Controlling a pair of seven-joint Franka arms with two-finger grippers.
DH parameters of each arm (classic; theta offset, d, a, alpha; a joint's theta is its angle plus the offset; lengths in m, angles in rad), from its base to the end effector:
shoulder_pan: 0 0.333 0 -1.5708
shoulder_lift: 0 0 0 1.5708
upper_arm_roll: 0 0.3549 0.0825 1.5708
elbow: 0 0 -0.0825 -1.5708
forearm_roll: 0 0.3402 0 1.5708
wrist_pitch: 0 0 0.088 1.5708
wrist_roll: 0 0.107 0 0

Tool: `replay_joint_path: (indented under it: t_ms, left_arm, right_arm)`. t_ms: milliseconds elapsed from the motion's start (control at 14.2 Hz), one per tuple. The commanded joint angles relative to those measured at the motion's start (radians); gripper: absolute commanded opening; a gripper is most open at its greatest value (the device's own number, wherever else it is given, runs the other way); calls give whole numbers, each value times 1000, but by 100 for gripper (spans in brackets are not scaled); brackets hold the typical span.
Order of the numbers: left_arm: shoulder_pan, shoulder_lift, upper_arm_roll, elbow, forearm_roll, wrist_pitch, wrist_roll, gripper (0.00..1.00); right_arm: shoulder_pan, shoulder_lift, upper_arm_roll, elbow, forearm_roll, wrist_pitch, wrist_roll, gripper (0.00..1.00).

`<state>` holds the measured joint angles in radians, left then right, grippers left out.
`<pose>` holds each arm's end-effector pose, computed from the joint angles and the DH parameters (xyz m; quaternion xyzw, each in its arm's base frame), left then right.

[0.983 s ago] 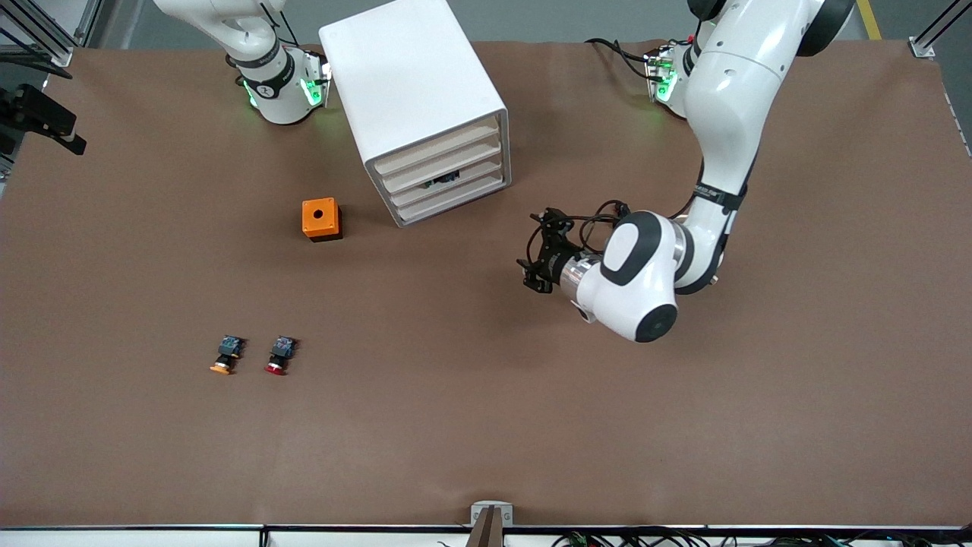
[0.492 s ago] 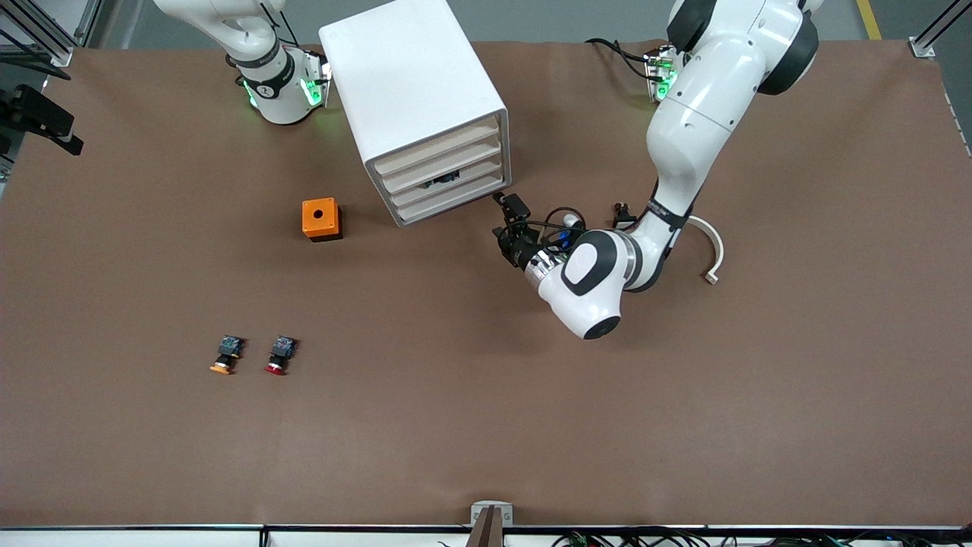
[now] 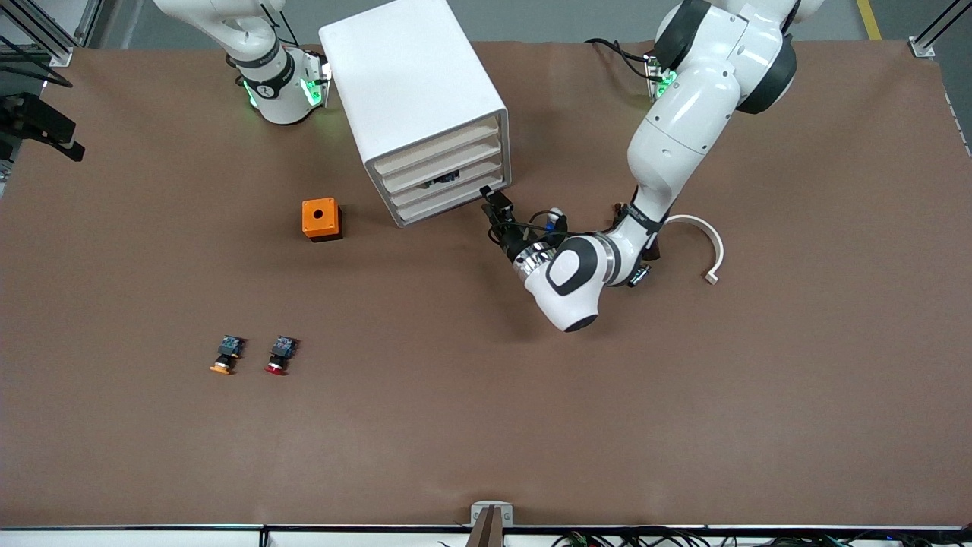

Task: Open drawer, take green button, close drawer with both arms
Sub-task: 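Reach the left gripper to the white cabinet's drawer handle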

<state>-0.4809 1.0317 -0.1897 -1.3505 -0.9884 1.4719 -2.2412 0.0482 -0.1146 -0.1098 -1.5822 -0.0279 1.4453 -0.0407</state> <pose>0.4763 -0.4583 0.1780 -0.4105 -0.6455 0.5648 0.3095 0.4558 -0.0357 0.7028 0.9998 -0.0116 -0.0119 0.0070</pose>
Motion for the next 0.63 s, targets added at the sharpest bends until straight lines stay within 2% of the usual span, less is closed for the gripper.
replay_joint_path:
  t_ms: [0,211,351,562]
  left_arm:
    - [-40,11,1,11,-12,-36,-1,51]
    - [-79,13,3,-12,-7,-67,-3,51]
    - [-100,21,3,-16,-6,-79,-5,49]
    - [-107,25,3,-18,11,-81,-5,37]
  right_arm:
    - [9,44,1,25,-20,-8,10,100]
    - [-4,172,-1,31,-23,-5,7,100]
    - [-28,188,-2,31,-21,18,-11,100]
    - [-37,256,-4,33,-27,58,-13,100]
